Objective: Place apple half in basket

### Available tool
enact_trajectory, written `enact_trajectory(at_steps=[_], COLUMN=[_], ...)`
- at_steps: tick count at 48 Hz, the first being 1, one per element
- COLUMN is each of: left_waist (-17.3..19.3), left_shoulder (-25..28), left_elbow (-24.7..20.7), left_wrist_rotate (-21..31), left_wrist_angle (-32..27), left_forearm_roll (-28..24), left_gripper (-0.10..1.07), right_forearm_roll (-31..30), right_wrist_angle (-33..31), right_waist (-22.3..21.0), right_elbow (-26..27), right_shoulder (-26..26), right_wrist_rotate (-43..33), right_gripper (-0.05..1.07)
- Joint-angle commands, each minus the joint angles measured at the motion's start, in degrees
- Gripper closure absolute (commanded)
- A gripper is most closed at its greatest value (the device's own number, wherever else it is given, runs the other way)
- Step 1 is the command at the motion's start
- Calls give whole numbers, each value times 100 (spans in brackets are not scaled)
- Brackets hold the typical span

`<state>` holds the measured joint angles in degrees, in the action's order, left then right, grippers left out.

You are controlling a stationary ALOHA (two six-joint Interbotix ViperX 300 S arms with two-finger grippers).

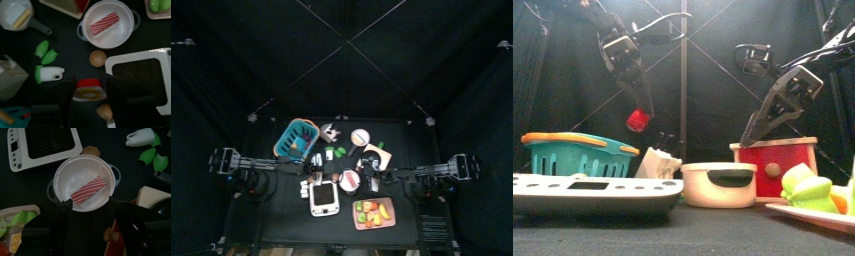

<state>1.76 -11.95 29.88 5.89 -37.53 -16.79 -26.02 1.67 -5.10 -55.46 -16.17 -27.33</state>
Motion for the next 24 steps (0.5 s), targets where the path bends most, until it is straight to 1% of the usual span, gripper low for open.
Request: enact_trajectory(at_steps=[1,2,4,7,16,18,20,24], left_waist=[88,123,316,571,1397,1591,1828,2171], left_shoulder=[-545,-633,-853,-1107,-1723,-1854,-1986,-2180], left_elbow=[35,79,211,387,1037,1169,1345,1661], left_wrist_rotate=[0,9,26,35,26,26,35,35], left_wrist_angle=[-325,-378,-448,-422,-167,-53,149,615], left_forearm_roll=[-316,-378,-536,-694,-1002,-1099,-1204,-1310], left_gripper=[21,21,21,21,21,21,21,20], right_forearm_roll=[-9,-9,-9,-18,-18,-18,-26,-35], right_wrist_angle=[26,26,26,35,35,35,26,26], right_waist=[-26,-26,-26,-26,-26,-26,-26,-35], right_elbow=[97,105,114,114,141,149,149,176], right_shoulder=[-88,-79,-70,-53,-18,-9,0,44], right_wrist_rotate=[9,9,0,9,9,9,9,9], right_gripper=[11,11,11,11,11,11,11,11])
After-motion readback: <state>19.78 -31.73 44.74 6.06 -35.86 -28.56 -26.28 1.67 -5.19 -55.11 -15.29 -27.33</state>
